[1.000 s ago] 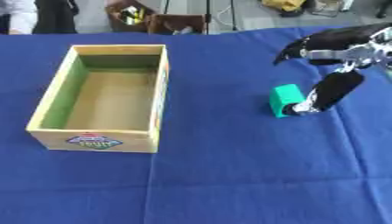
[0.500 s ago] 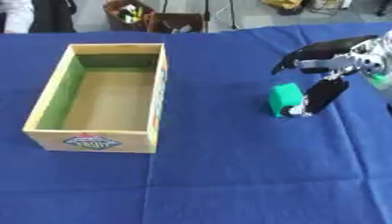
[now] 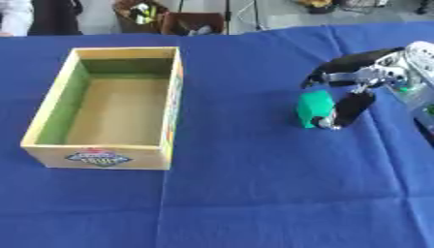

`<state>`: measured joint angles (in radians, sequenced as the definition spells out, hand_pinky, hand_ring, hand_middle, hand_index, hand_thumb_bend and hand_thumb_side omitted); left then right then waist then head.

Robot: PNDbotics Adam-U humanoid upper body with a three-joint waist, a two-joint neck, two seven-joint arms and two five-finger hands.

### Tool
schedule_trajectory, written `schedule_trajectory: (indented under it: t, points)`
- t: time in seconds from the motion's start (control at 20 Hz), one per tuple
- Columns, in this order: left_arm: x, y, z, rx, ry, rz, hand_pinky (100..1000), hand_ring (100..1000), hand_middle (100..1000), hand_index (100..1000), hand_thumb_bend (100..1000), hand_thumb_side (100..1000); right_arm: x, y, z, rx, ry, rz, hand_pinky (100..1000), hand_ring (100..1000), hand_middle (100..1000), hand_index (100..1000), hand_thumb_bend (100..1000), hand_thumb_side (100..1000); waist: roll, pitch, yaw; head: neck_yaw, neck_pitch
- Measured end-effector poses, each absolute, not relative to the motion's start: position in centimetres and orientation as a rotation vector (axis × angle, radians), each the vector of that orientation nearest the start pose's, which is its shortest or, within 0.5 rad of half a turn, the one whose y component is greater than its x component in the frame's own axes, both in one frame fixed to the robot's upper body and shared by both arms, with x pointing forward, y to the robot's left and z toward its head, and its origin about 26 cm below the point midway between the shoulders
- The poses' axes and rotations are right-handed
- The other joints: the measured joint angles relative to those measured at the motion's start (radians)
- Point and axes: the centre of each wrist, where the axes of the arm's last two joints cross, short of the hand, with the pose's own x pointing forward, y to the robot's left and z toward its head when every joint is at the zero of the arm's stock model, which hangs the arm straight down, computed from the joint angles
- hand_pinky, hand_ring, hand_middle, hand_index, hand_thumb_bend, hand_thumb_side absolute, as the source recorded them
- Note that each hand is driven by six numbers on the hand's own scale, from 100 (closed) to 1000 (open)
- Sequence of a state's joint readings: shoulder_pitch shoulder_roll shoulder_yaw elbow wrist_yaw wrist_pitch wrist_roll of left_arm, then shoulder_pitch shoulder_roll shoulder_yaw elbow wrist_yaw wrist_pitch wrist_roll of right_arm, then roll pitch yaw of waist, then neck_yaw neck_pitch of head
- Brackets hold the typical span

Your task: Pick up objects on the table and place them in the box.

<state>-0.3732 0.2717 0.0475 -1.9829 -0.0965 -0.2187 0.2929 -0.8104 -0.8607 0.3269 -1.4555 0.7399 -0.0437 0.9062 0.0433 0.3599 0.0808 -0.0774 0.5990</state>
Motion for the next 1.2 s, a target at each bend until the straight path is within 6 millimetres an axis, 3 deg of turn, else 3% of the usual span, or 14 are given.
schedule_trajectory:
  t: [0.5,0.7,0.85,1.05,1.2]
  points:
    - [30.9,25.6,21.8,0.335,-2.605,-0.019,542,718,884,839,100,975,40.8,-32.2,28.0,-0.916,-0.857,1.814,876,938,874,1000,274,428,0.0,0.01,0.003,-0.007,-0.007]
    - [30.9,25.6,21.8,0.334,-2.603,-0.021,542,718,884,836,100,974,41.1,-32.3,27.9,-0.934,-0.866,1.805,836,902,749,857,298,412,0.0,0.012,0.006,-0.009,-0.011]
    - [30.9,25.6,21.8,0.334,-2.603,-0.022,542,718,883,834,100,974,41.1,-32.3,27.9,-0.977,-0.912,1.788,803,867,633,702,281,397,0.0,0.013,0.006,-0.011,-0.011]
    - [30.9,25.6,21.8,0.334,-2.6,-0.024,542,718,879,826,100,970,41.1,-32.3,27.9,-1.04,-0.974,1.762,777,817,506,539,193,393,0.0,0.014,0.006,-0.011,-0.011]
    - [30.9,25.6,21.8,0.334,-2.599,-0.026,542,718,878,825,100,970,41.1,-32.3,27.9,-1.06,-1.005,1.747,762,791,486,510,139,407,0.0,0.014,0.006,-0.011,-0.011]
